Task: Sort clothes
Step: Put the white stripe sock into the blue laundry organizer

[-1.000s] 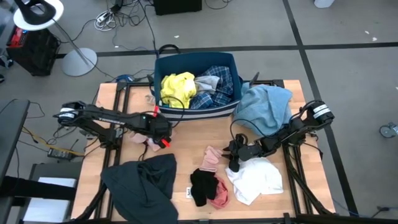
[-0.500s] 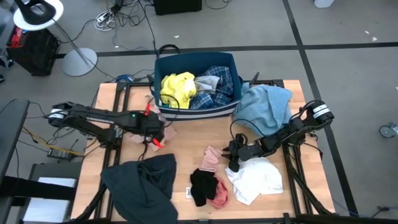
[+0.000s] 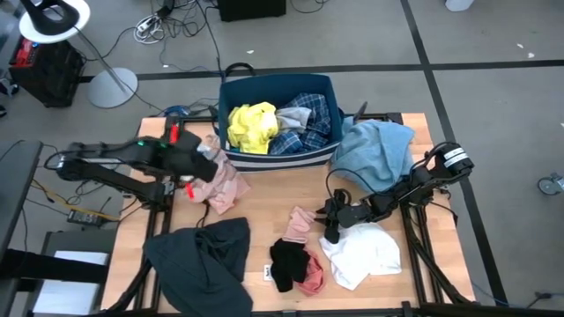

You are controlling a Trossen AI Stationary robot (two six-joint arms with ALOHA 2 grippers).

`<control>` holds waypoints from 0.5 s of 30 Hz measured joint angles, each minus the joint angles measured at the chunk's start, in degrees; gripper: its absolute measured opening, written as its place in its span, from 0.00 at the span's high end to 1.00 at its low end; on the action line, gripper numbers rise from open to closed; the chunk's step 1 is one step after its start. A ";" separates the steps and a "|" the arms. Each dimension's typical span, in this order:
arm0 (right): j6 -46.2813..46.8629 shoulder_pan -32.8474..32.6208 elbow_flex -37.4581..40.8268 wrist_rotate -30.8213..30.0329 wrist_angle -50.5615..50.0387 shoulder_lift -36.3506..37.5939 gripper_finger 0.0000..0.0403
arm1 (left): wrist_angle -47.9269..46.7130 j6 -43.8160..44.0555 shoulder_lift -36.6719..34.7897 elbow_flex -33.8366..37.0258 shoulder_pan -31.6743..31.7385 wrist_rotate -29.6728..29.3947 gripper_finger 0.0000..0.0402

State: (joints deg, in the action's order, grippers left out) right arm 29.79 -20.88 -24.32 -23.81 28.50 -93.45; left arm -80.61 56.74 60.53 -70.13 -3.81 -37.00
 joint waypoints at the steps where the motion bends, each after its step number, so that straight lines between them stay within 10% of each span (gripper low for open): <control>1: -0.04 0.01 0.00 -0.01 0.08 0.00 0.66 | 0.54 -1.56 0.00 -1.91 0.02 -1.09 1.00; 15: -1.57 0.92 -0.02 -0.57 1.31 0.00 0.67 | 30.20 -37.13 10.01 -18.29 7.46 0.74 1.00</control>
State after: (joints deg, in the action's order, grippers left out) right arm 28.22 -19.96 -24.34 -24.38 29.81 -93.45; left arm -50.41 19.61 70.54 -88.42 3.64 -36.26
